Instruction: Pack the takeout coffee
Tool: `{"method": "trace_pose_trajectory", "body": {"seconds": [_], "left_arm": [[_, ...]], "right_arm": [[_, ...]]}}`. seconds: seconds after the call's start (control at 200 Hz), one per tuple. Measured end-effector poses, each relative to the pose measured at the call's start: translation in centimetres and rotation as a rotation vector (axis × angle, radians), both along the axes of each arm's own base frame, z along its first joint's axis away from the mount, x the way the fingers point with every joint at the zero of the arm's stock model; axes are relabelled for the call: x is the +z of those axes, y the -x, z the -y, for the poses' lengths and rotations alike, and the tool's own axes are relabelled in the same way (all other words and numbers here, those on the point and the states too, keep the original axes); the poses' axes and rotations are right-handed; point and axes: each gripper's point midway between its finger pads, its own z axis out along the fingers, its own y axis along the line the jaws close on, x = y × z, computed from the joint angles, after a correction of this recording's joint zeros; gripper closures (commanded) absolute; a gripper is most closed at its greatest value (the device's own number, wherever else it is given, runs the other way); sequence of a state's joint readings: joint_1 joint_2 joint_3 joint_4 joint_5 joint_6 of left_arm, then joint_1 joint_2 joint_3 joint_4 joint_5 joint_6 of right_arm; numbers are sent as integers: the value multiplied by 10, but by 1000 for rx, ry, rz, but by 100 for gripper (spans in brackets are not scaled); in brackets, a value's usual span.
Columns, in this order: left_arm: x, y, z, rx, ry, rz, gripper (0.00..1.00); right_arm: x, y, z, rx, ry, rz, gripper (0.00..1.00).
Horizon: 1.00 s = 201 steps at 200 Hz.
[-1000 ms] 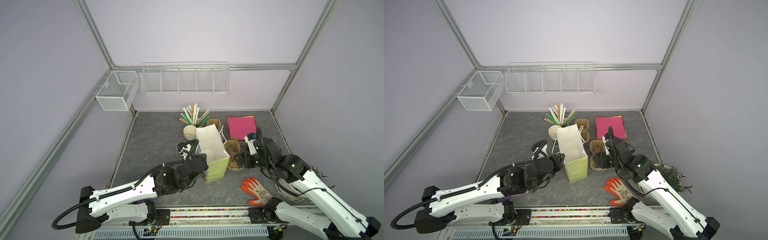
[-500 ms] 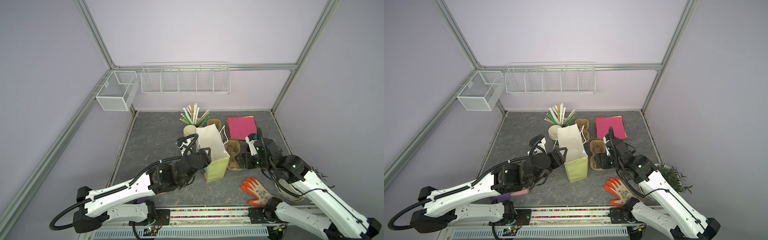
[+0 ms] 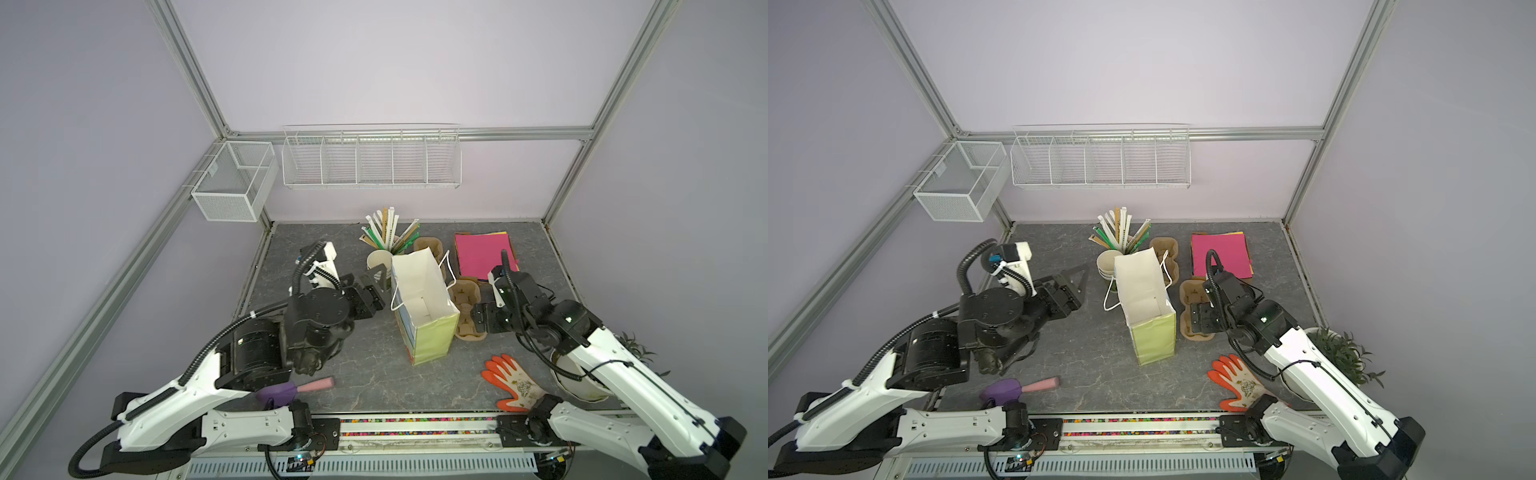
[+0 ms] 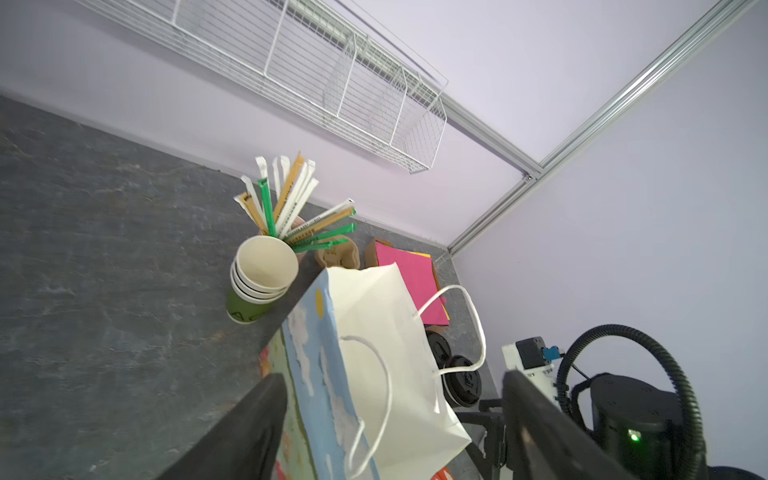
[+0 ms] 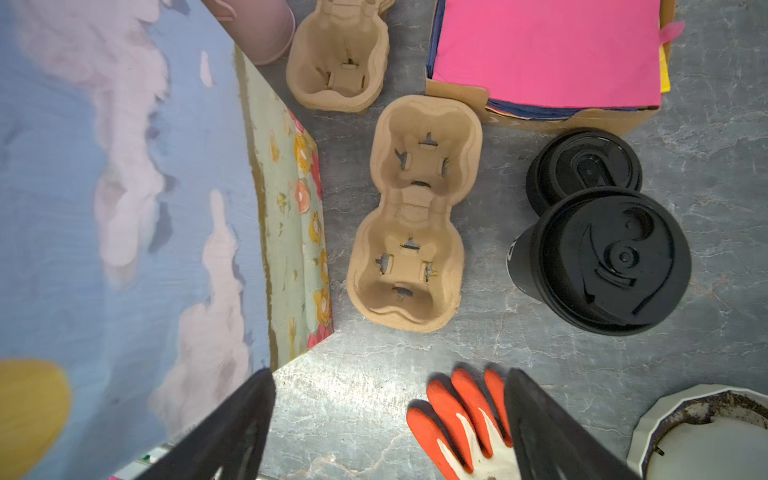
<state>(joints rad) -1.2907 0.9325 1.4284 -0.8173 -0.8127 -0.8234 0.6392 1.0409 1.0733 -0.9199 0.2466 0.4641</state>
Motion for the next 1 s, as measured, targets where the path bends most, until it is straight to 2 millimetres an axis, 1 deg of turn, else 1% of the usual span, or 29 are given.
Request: {"method": "trace_pose_trajectory", "body": {"seconds": [0.06, 0.135, 0.225, 0.28, 0.335, 0.415, 0.46, 0.53, 0.615, 0.73, 0.78, 0.85, 1.005], "left_arm": [[1, 4, -13, -3, -3, 17, 17], [-5, 8, -26, -12, -17, 28, 17], [-17, 12, -32, -39, -45, 33, 16], [-26, 15, -29, -68, -74, 30, 14], [-37, 17, -22, -107, -102, 23, 11], [-50, 22, -3, -185, -145, 13, 8], [-53, 24, 8, -225, -159, 8, 7], [-58, 27, 29, -291, -181, 3, 5], [-65, 30, 52, -357, -214, -1, 4], [-79, 31, 74, -413, -273, -12, 6], [-82, 29, 78, -423, -291, -15, 8], [-82, 24, 78, -420, -300, -19, 14], [-80, 6, 65, -370, -288, -27, 28]], "right_arm": [[-3, -5, 1, -13, 1, -6, 10], [-6, -13, -1, -26, -3, -8, 9], [-12, -22, -3, -38, -4, -18, 7], [-17, -26, -3, -50, 0, -33, 7], [-21, -29, -2, -61, 2, -42, 7], [-18, -31, -2, -66, -13, -35, 7], [-15, -31, -1, -66, -22, -27, 7], [-2, -31, -1, -58, -38, -3, 8], [21, -31, -4, -28, -71, 53, 9], [56, -27, -7, 22, -116, 139, 9], [70, -24, -8, 48, -136, 172, 9], [88, -19, -11, 86, -169, 216, 9], [116, -10, -18, 157, -218, 281, 8]]}}
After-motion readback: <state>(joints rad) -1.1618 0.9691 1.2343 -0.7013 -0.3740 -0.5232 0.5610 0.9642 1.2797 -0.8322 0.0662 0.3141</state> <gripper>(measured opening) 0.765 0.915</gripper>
